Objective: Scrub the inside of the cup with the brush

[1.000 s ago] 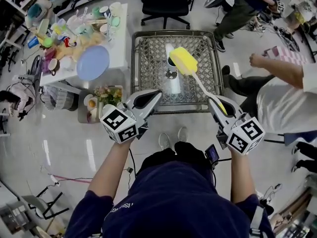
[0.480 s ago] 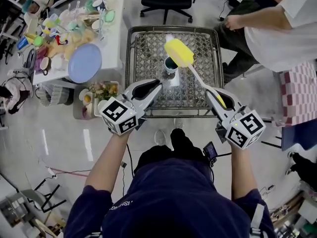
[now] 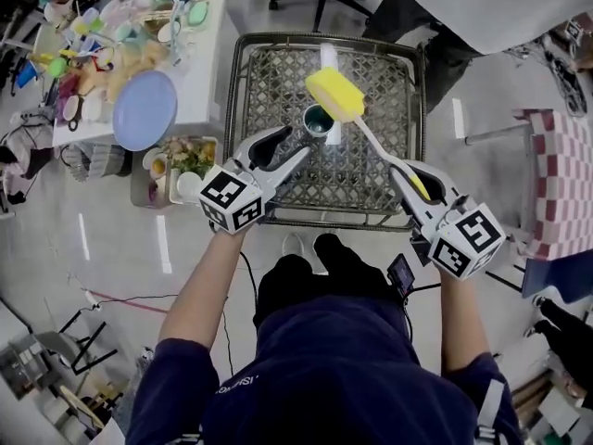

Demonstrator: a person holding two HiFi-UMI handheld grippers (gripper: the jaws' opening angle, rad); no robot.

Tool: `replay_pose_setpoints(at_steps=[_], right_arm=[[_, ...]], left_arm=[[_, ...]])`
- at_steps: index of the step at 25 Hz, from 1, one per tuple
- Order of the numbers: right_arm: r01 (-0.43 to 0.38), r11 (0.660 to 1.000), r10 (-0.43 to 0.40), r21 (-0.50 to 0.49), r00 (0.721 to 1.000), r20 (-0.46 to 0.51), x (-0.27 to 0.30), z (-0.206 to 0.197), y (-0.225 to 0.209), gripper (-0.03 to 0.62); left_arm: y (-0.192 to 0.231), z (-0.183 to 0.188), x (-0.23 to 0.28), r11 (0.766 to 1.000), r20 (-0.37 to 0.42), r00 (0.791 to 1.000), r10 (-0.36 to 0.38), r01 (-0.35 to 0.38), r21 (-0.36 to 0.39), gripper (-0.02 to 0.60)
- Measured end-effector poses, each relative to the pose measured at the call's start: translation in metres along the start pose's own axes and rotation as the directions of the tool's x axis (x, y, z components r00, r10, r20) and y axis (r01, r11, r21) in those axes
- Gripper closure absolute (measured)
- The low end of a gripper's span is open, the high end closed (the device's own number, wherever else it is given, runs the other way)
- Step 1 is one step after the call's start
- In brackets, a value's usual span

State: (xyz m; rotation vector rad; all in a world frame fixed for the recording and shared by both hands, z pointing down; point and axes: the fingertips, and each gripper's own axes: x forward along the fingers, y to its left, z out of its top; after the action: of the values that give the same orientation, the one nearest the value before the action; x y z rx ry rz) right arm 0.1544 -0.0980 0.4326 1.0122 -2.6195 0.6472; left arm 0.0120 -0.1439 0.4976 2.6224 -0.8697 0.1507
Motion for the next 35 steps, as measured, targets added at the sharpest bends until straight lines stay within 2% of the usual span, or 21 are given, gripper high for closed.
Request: replay_pose_setpoints(at_steps=[11, 18, 27, 35], right_arm=[[-0.02, 1.0, 0.022, 0.022, 0.996, -0.083, 0.025, -0.044, -0.035, 0.565], [-0.009, 1.0, 0.011, 0.021, 0.994, -0.105, 0.034, -0.056, -0.041, 0.565], [0.011, 0.999, -0.008, 0.03, 0.994, -0.112, 0.043, -0.072, -0.046, 0.565], [0.028, 0.999, -0.022, 0.043, 0.992, -0.126, 0.048, -0.079, -0.055, 0.565]], left_arm=[[0.033, -0.061, 0.046, 0.996, -0.105, 0.993, 0.058, -0.051, 0.07, 0.305], [0.057, -0.11, 0.071, 0.994, -0.178, 0.981, 0.074, -0.058, 0.095, 0.242], [0.07, -0.144, 0.105, 0.99, -0.207, 0.977, 0.047, -0.018, 0.138, 0.166], [0.081, -0.165, 0.13, 0.985, -0.231, 0.973, 0.021, 0.019, 0.169, 0.152]])
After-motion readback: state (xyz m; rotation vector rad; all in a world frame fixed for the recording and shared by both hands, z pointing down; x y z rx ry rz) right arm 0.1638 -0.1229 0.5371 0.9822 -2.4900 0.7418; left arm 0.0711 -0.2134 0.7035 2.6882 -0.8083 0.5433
